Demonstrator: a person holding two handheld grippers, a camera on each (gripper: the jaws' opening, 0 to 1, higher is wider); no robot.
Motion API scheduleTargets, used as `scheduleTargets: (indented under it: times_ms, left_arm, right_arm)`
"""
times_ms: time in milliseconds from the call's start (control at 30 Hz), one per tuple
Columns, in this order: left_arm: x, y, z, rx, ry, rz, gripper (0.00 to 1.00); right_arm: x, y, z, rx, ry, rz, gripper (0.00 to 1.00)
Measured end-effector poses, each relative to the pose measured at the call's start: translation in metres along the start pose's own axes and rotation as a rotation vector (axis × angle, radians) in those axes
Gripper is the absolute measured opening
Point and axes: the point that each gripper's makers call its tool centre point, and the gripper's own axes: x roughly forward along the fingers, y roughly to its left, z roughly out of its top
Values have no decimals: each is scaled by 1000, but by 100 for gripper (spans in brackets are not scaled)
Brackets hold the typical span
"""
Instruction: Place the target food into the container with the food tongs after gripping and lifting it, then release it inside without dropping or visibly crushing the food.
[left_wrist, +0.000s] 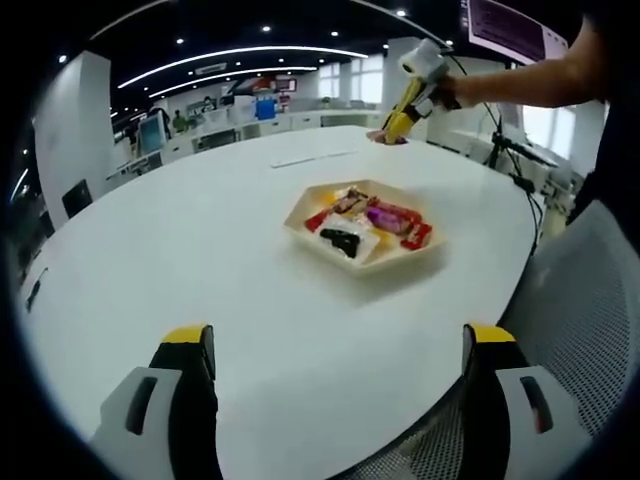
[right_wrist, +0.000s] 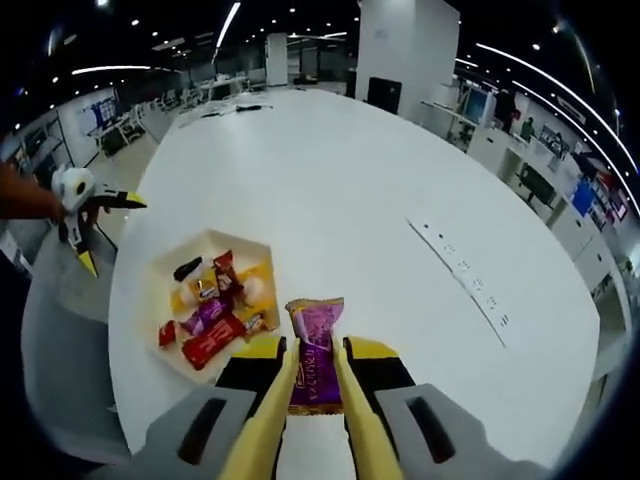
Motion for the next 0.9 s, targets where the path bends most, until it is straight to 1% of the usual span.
scheduleTargets:
  times_ms: [133,200,333,467,633,900]
  left_arm:
    - [1,1,-1,-1,-1,-1,99]
    - [0,0,2,-6,-11,0,99]
    - [1,1,0,-2,-6,2,99]
    - [0,2,2,-2,-14,8,99]
    - [-1,2,3,2,-18,11,99]
    - [-1,3,4,4,-20,15,99]
  right_arm:
    - [4,11,9,-7,-10,17,22]
    - [6,18,15,-12,-17,27,22]
    - [10,33,28,-16,-38,49,22]
    - [16,55,40,-32,-51,79,22]
    - [22,82,51,-54,-64,119,22]
    - [34,123,59,-109,-51,184,22]
